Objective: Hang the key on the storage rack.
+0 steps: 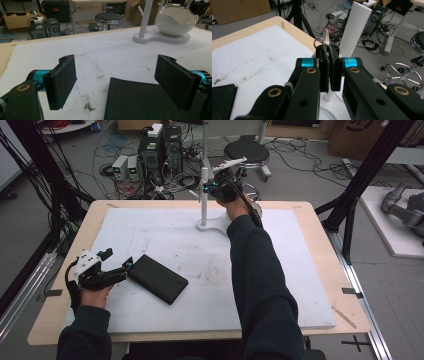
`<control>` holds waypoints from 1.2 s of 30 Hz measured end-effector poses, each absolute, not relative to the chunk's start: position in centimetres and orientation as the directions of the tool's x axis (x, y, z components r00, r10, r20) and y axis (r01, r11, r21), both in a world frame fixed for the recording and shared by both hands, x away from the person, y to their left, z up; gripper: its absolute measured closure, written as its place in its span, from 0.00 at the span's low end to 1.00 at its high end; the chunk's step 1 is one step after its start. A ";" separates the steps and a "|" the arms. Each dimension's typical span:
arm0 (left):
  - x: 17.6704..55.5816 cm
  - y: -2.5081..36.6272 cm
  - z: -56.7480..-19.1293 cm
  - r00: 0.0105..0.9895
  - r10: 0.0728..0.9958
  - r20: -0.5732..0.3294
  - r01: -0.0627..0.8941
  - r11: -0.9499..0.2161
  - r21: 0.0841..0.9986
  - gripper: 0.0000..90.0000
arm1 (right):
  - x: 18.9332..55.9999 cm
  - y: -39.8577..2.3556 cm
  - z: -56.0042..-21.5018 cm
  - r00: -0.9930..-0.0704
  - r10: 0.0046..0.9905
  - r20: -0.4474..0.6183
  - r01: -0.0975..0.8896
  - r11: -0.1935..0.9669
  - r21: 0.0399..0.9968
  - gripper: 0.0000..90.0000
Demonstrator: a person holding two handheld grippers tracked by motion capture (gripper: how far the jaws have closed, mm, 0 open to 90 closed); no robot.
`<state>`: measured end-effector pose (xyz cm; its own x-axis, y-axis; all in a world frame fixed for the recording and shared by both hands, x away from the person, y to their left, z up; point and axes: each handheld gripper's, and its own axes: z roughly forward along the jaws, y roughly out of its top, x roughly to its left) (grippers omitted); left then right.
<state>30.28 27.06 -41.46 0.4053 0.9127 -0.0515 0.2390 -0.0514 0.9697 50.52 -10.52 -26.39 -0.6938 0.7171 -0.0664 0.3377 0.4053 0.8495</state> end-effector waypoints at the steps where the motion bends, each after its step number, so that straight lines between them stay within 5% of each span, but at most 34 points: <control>1: 30.3 27.1 -41.5 0.405 0.913 -0.052 0.239 -0.051 0.970 0.20 | 50.5 -10.5 -26.4 -0.694 0.717 -0.066 0.338 0.405 0.850 0.99; 25: 30.3 27.0 -41.5 0.406 0.912 -0.048 0.237 -0.054 0.970 0.20 | 49.7 -11.3 -28.3 -0.667 0.734 -0.124 0.342 0.450 0.825 0.96; 27: 30.3 27.0 -41.5 0.406 0.912 -0.051 0.239 -0.052 0.970 0.20 | 49.5 -11.6 -28.5 -0.652 0.752 -0.099 0.343 0.408 0.846 0.76; 29: 30.3 27.1 -41.5 0.406 0.912 -0.055 0.239 -0.048 0.970 0.20 | 49.1 -12.1 -28.6 -0.637 0.768 -0.071 0.355 0.374 0.857 0.67; 36: 30.3 27.0 -41.6 0.422 0.905 -0.061 0.248 -0.051 0.967 0.20 | 46.7 -16.2 -29.1 -0.646 0.762 -0.034 0.360 0.344 0.868 0.44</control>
